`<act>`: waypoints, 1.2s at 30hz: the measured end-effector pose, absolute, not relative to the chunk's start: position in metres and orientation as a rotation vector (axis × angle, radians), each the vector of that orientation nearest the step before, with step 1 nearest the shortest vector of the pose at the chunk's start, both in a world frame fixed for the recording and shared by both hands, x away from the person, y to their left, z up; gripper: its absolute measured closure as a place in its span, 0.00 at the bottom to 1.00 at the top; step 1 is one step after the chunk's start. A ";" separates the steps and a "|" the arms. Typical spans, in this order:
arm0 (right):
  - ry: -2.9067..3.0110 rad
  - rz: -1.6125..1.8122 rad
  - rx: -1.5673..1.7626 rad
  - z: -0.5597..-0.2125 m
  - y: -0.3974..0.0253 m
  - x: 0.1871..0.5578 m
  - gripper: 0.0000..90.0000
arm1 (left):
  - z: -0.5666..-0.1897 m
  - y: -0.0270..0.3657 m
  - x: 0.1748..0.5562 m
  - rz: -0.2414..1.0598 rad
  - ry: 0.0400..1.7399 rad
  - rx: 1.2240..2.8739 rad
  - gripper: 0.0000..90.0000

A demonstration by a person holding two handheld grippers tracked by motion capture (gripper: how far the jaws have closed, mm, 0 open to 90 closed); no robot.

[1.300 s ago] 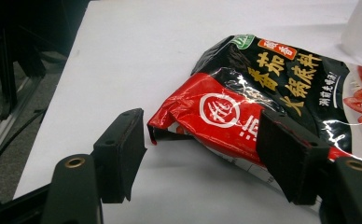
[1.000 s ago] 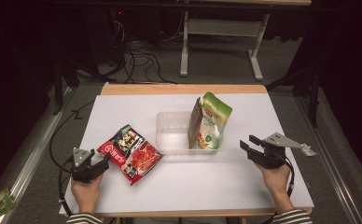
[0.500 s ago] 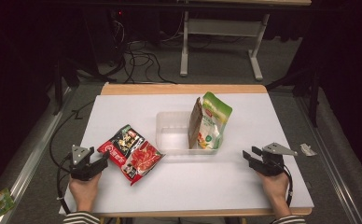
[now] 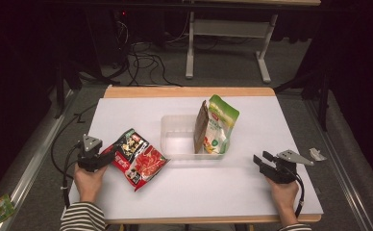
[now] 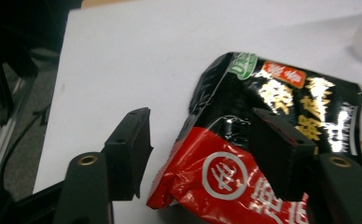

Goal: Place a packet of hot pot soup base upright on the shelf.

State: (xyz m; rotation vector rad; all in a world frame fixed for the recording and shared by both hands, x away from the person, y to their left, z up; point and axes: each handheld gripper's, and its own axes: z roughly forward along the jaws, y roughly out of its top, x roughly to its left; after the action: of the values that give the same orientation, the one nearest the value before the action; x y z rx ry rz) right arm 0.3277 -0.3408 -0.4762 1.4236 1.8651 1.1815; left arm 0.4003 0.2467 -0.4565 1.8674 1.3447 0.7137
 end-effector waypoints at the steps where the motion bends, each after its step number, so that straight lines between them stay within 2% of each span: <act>1: 1.866 1.178 1.415 -0.476 -0.340 0.328 0.57 | -0.457 0.248 0.403 0.698 1.358 1.861 0.42; 8: 1.884 1.141 1.392 -0.476 -0.336 0.328 0.56 | -0.467 0.251 0.413 0.644 1.397 1.874 0.45; 12: 1.891 1.135 1.380 -0.477 -0.336 0.328 0.56 | -0.473 0.255 0.418 0.569 1.395 1.889 0.48; 20: 1.899 1.109 1.374 -0.477 -0.333 0.327 0.56 | -0.478 0.258 0.423 0.436 1.376 1.877 0.60; 29: 1.892 1.111 1.372 -0.477 -0.334 0.327 0.55 | -0.478 0.254 0.421 0.429 1.378 1.883 0.68; 31: 1.891 1.110 1.376 -0.477 -0.333 0.327 0.55 | -0.477 0.255 0.419 0.432 1.358 1.894 0.73; 34: 1.889 1.110 1.378 -0.476 -0.333 0.326 0.54 | -0.475 0.252 0.415 0.456 1.330 1.928 0.85; 36: 1.887 1.110 1.383 -0.476 -0.333 0.326 0.54 | -0.475 0.251 0.415 0.456 1.325 1.934 0.88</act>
State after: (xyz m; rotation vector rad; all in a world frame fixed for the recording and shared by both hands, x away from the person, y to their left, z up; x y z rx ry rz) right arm 0.3263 -0.3326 -0.4765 1.3830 1.8874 1.1098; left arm 0.4147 0.2514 -0.4749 1.9336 1.3247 0.4559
